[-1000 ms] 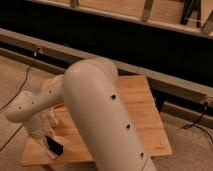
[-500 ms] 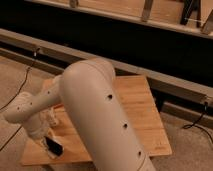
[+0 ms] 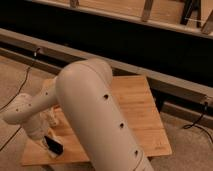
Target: Place the eraser on the white sponge
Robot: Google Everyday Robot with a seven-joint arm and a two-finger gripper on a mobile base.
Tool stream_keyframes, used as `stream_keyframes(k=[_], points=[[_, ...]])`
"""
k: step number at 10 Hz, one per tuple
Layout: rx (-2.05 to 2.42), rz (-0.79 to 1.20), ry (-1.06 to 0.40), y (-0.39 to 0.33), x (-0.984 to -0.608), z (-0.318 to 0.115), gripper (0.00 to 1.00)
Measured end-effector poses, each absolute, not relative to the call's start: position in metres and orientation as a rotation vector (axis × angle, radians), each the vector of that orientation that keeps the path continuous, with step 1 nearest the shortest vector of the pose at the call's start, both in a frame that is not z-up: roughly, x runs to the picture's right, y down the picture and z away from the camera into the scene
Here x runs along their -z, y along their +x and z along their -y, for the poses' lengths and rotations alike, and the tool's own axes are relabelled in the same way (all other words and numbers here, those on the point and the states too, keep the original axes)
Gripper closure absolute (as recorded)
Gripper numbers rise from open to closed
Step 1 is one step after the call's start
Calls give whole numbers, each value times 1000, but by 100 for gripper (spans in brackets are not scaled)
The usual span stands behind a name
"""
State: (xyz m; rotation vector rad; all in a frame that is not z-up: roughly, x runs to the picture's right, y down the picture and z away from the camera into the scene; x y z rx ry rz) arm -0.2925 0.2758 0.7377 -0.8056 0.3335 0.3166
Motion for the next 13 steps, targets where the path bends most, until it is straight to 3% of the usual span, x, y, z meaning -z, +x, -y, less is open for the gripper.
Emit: stream_keyframes(k=[9, 13], points=[[-317, -342, -777, -289, -742, -277, 20], [-442, -278, -760, -299, -726, -228, 20]])
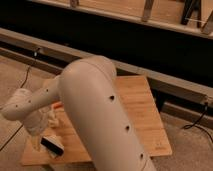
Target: Place the eraser on the white sponge
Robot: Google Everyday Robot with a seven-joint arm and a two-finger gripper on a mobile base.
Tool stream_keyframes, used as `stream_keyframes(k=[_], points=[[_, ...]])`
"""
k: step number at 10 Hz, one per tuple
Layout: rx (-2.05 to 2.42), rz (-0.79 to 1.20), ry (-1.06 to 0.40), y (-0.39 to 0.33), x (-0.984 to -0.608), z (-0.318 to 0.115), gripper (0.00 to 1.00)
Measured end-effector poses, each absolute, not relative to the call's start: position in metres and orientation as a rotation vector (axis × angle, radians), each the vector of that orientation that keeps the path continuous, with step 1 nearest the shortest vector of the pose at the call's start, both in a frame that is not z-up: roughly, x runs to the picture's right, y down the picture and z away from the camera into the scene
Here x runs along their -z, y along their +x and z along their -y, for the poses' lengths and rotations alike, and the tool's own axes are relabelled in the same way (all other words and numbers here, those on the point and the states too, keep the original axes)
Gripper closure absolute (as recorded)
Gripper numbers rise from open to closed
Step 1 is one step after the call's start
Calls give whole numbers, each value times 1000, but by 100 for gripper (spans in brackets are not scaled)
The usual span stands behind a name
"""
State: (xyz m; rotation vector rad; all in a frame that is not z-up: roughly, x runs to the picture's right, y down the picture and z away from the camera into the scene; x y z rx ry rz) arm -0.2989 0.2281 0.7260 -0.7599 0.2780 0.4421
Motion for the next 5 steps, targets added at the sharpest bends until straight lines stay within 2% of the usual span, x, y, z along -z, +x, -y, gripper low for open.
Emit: stream_keyframes(k=[4, 5], points=[[-734, -208, -671, -261, -722, -126, 20], [-779, -201, -654, -251, -721, -113, 20]])
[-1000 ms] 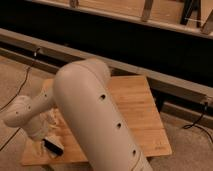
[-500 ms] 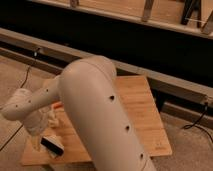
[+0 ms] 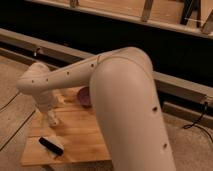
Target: Place the eraser on the white sponge
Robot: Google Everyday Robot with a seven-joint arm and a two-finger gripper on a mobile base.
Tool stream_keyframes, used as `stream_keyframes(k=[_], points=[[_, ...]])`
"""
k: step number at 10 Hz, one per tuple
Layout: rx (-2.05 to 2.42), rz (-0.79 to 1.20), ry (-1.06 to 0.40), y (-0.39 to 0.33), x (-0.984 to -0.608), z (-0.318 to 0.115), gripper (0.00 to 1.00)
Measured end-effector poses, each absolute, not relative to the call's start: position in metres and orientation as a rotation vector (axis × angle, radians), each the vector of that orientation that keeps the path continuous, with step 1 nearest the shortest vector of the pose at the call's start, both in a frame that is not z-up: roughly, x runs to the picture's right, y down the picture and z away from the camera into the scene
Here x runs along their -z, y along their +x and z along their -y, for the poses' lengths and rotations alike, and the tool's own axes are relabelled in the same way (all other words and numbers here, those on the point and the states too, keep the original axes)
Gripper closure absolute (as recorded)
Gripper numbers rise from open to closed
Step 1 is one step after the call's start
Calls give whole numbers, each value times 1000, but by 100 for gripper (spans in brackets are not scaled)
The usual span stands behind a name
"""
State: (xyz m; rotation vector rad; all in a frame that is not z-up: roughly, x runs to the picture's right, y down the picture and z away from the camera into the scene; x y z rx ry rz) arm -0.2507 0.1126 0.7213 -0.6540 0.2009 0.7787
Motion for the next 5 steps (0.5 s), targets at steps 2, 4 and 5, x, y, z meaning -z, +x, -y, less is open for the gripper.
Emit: stream_keyframes(k=[2, 4, 5], points=[[-897, -200, -610, -216, -721, -82, 20], [-955, -217, -592, -195, -720, -72, 20], [-951, -214, -593, -198, -720, -73, 20]])
